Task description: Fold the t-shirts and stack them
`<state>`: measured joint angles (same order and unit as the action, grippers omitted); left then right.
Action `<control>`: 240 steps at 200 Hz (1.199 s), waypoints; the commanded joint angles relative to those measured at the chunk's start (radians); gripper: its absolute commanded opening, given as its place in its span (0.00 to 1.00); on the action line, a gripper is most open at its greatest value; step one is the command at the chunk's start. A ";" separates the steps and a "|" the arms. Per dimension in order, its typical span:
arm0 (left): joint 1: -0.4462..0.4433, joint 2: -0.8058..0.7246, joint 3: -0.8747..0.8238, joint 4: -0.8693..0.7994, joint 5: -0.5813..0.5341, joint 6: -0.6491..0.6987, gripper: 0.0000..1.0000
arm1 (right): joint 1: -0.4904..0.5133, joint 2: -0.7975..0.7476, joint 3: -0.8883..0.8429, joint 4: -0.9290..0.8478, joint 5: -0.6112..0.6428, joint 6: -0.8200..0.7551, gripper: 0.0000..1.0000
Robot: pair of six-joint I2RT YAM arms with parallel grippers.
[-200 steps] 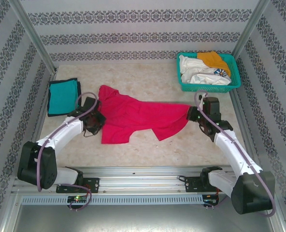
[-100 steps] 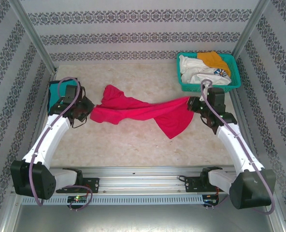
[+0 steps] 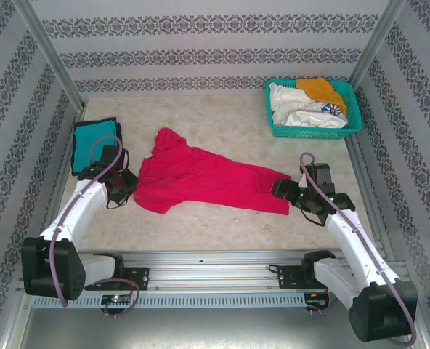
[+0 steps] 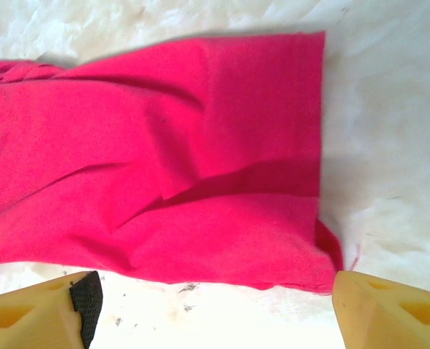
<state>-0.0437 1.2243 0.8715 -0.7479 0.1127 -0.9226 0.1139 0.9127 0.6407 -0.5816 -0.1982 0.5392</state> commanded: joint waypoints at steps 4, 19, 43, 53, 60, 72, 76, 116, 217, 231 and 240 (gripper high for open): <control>0.013 0.018 0.015 -0.001 0.012 0.018 0.00 | 0.012 0.046 0.039 -0.029 0.058 -0.016 0.83; 0.014 0.019 0.018 -0.002 -0.001 0.021 0.00 | 0.027 0.113 0.026 0.028 0.038 0.001 0.81; 0.015 0.022 0.015 -0.005 -0.017 0.029 0.00 | 0.030 0.239 0.031 0.114 0.037 0.011 0.74; 0.015 0.022 0.011 -0.003 -0.018 0.031 0.00 | 0.030 0.294 0.043 0.150 0.025 0.013 0.72; 0.016 0.021 0.008 0.002 -0.019 0.033 0.00 | 0.032 0.333 0.053 0.176 0.015 0.013 0.69; 0.016 0.020 -0.003 0.006 -0.022 0.031 0.00 | 0.032 0.403 0.072 0.217 0.010 0.015 0.66; 0.016 0.018 -0.006 0.010 -0.022 0.031 0.00 | 0.032 0.426 0.079 0.228 0.014 0.016 0.65; 0.019 -0.008 -0.042 0.028 -0.019 0.036 0.00 | 0.009 0.494 0.163 0.241 0.049 0.031 0.64; 0.019 -0.044 -0.087 0.078 -0.012 0.048 0.00 | 0.011 -0.053 -0.198 0.041 0.046 0.499 0.50; 0.019 -0.038 -0.089 0.078 -0.016 0.051 0.00 | 0.010 -0.020 -0.212 0.077 0.023 0.512 0.49; 0.019 -0.038 -0.096 0.079 -0.015 0.049 0.00 | 0.010 0.008 -0.211 0.090 0.014 0.506 0.48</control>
<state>-0.0372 1.1778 0.7799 -0.6849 0.1081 -0.8974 0.1329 0.8799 0.4431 -0.5270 -0.1337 0.9600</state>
